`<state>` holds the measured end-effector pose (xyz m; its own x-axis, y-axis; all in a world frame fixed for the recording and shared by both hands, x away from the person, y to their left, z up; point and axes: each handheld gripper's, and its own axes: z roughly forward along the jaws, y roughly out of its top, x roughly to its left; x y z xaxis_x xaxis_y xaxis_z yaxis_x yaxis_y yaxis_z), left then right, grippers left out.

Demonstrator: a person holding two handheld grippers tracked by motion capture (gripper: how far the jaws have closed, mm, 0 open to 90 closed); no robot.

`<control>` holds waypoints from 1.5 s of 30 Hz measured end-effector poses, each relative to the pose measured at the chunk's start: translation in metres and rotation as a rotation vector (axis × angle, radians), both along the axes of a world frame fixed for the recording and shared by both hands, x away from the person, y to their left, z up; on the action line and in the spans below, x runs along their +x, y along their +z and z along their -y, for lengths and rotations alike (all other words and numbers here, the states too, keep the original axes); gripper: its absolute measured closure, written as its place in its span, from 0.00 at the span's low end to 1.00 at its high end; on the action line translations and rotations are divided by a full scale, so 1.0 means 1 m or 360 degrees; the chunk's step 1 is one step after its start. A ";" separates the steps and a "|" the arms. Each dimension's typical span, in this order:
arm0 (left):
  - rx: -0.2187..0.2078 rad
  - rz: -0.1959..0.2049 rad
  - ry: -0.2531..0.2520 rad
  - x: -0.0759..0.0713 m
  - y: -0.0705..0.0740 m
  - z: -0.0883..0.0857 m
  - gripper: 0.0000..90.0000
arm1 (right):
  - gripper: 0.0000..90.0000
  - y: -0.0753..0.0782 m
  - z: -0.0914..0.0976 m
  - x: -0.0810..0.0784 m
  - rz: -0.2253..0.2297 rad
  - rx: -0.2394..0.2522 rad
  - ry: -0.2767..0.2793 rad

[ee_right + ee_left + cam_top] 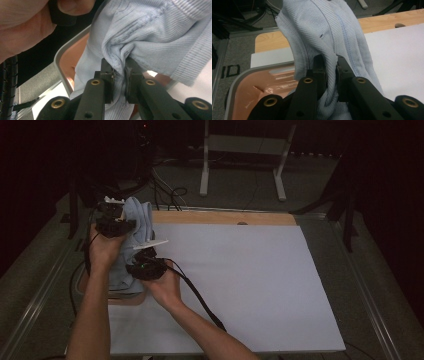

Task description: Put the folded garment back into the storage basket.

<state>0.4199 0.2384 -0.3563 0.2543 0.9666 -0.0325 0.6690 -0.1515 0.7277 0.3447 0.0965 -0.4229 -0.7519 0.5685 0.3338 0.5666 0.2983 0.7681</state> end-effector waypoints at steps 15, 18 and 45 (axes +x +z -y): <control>0.0016 -0.0006 -0.0003 0.000 0.000 0.001 0.92 | 0.89 -0.004 -0.006 0.000 0.0003 -0.0028 -0.0004; 0.0022 -0.0005 -0.0007 -0.001 0.000 0.002 0.92 | 0.89 -0.005 -0.007 0.001 0.0000 -0.0030 -0.0009; 0.0019 -0.0027 0.0011 -0.004 -0.009 -0.008 0.92 | 0.89 -0.021 -0.018 0.001 0.0038 -0.0164 -0.0014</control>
<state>0.4163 0.2460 -0.3653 0.2470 0.9687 -0.0251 0.6824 -0.1555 0.7142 0.3456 0.1141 -0.4438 -0.7537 0.6055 0.2554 0.5515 0.3714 0.7469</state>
